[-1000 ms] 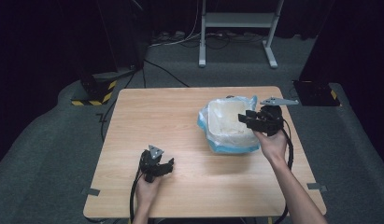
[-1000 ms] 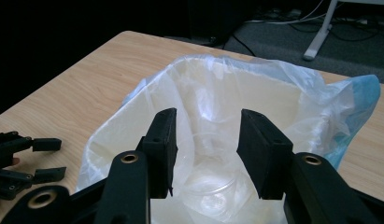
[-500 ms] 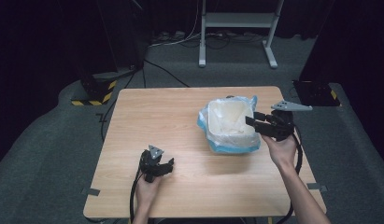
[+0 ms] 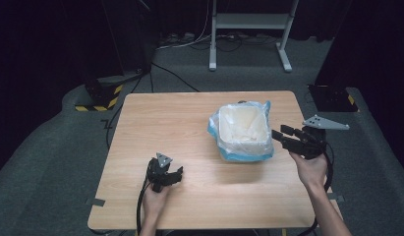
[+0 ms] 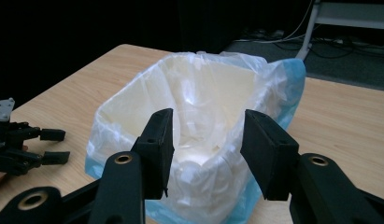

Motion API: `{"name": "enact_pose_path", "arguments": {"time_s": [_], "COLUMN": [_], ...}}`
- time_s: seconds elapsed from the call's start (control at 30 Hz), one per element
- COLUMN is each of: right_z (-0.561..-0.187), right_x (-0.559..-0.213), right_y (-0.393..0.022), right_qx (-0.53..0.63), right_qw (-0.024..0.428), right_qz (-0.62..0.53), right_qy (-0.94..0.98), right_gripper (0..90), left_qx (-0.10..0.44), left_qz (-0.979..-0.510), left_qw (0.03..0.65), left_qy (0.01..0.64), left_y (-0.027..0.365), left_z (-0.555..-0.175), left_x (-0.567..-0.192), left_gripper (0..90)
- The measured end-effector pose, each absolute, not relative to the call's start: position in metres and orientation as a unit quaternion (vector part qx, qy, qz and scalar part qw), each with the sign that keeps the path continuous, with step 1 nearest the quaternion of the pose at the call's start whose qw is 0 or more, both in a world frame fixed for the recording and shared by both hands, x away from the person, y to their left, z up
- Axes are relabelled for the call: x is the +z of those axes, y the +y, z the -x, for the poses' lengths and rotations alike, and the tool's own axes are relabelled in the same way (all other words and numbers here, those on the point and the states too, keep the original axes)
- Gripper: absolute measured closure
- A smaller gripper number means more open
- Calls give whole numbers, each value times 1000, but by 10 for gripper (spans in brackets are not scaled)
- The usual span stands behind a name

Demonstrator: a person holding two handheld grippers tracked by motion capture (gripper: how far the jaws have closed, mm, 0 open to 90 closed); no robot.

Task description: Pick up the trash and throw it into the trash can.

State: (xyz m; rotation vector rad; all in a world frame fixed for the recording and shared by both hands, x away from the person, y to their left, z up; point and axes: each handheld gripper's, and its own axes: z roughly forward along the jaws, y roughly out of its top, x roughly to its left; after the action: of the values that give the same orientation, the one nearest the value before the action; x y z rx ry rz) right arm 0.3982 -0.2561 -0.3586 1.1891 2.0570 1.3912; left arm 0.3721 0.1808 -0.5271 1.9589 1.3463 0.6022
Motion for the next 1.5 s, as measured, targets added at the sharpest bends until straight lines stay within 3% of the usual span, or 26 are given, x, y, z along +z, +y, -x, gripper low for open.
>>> {"name": "enact_pose_path", "arguments": {"time_s": [0.73, 1.33, 1.5], "right_z": [-363, -366, -373], "right_x": [-411, -473, -490], "right_y": [-293, -299, -295], "right_qx": [489, 439, 395], "right_qw": [202, 204, 222], "right_qz": [-459, -501, -502], "right_qy": [714, 718, 736], "right_gripper": [526, 524, 513], "left_qx": [231, 231, 231], "left_qz": [-752, -752, -752], "left_qw": [338, 338, 338], "left_qy": [517, 517, 517], "left_y": [181, 181, 181], "left_z": [-372, -372, -372], "left_x": [-527, -527, -527], "left_gripper": [293, 293, 293]}}
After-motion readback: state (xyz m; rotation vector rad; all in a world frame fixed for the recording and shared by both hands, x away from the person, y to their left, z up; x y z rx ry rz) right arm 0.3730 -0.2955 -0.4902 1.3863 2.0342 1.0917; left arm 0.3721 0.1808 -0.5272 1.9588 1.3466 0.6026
